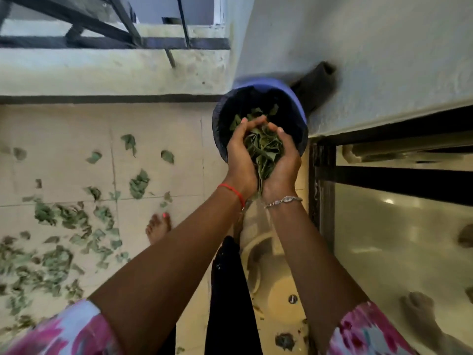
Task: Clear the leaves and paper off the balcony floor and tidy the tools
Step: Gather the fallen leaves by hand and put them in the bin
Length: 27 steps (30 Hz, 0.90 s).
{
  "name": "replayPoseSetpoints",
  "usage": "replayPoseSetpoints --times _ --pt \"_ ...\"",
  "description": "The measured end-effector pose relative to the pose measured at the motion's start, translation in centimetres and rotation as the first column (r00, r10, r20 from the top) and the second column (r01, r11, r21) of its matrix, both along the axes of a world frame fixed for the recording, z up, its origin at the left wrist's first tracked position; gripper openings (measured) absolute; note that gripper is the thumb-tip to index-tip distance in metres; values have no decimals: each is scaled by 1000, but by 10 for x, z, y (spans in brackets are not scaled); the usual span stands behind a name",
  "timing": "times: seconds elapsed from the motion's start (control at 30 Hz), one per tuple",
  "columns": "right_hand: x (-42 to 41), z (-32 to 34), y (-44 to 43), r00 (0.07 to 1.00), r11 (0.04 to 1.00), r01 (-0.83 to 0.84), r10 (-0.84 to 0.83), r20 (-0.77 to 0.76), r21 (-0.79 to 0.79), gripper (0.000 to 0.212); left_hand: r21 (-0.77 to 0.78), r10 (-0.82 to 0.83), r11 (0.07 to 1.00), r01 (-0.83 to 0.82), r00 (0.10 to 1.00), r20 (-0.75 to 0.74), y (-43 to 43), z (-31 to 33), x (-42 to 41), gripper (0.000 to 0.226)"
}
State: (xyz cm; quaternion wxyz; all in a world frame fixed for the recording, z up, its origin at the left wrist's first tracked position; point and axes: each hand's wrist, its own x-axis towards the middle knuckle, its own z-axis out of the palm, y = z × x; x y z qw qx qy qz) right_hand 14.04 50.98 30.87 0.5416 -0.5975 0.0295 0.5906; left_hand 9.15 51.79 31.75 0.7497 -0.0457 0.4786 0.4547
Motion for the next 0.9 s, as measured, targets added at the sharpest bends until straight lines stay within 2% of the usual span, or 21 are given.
replayPoseSetpoints --times 0.07,0.1,0.17,0.2,0.23,0.27,0.3,0.37,0.43,0.5,0.53,0.6,0.67,0.73,0.8,0.9 --pt "9 -19 17 992 999 -53 54 113 -10 16 -5 -44 999 44 996 -71 13 -26 4 39" --pt "14 -25 25 979 996 -78 83 188 -29 15 -11 -108 994 107 983 -151 20 -37 4 50" --pt "24 -39 38 916 983 -145 177 361 -116 15 -75 -323 944 321 857 -401 30 -59 -2 90" --pt "28 -44 42 870 965 -202 255 421 -165 26 -112 -366 927 358 793 -488 32 -64 -4 99" --pt "32 -52 44 814 931 -286 361 456 -225 45 -152 -392 917 368 768 -507 35 -74 -7 102" --pt "33 -56 46 738 881 -379 473 482 -284 61 -177 -415 908 379 764 -494 37 -77 -12 105" --pt "34 -59 47 641 819 -465 573 510 -336 68 -157 -400 914 373 771 -497 39 -77 -18 106" --pt "30 -59 48 436 690 -601 706 558 -403 67 -101 -374 916 388 739 -561 44 -88 -25 96" --pt "21 -47 50 222 554 -697 771 597 -457 67 -47 -361 898 436 673 -645 52 -47 -38 76" --pt "7 -28 52 -65 377 -730 792 608 -570 63 -12 -364 858 513 592 -719 57 -10 -52 55" --pt "-3 -12 54 -216 271 -731 779 589 -626 61 -22 -369 834 552 527 -766 57 8 -62 50" --pt "-24 26 57 -459 68 -715 705 541 -695 65 -104 -357 758 644 275 -893 51 38 -88 51" --pt "-47 68 63 -627 -97 -683 587 513 -724 72 -197 -324 651 733 34 -945 48 76 -120 53" --pt "-79 118 69 -715 -212 -656 480 508 -724 77 -298 -281 569 767 -159 -946 38 124 -160 54" --pt "-118 175 75 -751 -268 -649 375 543 -712 79 -369 -192 558 743 -317 -929 24 176 -204 56" --pt "-173 259 72 -712 -297 -701 232 663 -649 80 -386 -95 634 670 -428 -899 -12 249 -260 57"
